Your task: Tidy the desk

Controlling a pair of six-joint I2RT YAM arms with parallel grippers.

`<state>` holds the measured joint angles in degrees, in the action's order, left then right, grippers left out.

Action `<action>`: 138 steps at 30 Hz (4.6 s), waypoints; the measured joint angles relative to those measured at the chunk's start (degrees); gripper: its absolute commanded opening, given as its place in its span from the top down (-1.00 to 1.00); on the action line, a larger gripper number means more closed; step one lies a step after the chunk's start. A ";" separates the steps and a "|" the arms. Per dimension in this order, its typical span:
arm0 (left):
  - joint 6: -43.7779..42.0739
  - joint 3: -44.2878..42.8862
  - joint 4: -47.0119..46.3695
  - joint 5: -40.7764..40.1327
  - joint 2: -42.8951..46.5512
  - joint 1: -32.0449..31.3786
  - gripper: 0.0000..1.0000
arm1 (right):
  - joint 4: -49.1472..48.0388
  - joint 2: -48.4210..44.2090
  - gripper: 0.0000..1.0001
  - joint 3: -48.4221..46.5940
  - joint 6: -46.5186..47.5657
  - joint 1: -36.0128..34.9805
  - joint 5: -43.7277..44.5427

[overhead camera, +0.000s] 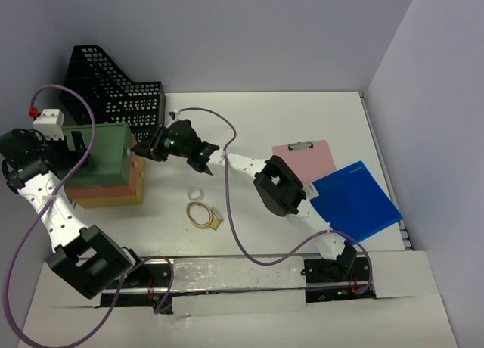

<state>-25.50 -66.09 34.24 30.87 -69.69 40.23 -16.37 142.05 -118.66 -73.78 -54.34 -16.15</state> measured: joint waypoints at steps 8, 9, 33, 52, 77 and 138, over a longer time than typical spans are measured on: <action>0.62 -0.03 0.00 0.03 -0.09 0.00 -0.91 | -1.60 -1.27 0.07 10.48 0.14 0.50 -2.95; 0.75 -0.03 0.00 0.09 -0.13 0.00 -0.91 | -2.16 -1.57 0.06 11.98 -0.31 0.56 -3.06; 0.89 -0.53 -0.16 0.89 -1.03 0.00 -0.92 | -7.32 6.86 0.01 2.26 -9.69 0.65 -7.03; 0.84 -0.64 -0.29 0.83 -1.26 0.00 -0.92 | -8.95 10.58 0.15 -2.11 -14.62 1.01 -6.85; 0.88 -1.48 0.10 0.46 -2.02 0.00 -0.92 | -8.73 11.11 0.16 -3.88 -15.34 0.95 -7.59; 0.81 -2.26 1.55 -0.09 -2.12 -0.11 -0.95 | -9.52 -17.13 -0.41 34.03 5.67 9.24 -11.74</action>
<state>-24.69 -68.36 35.79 30.78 -71.81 40.12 -25.90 124.92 -84.63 -68.11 -45.10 -27.88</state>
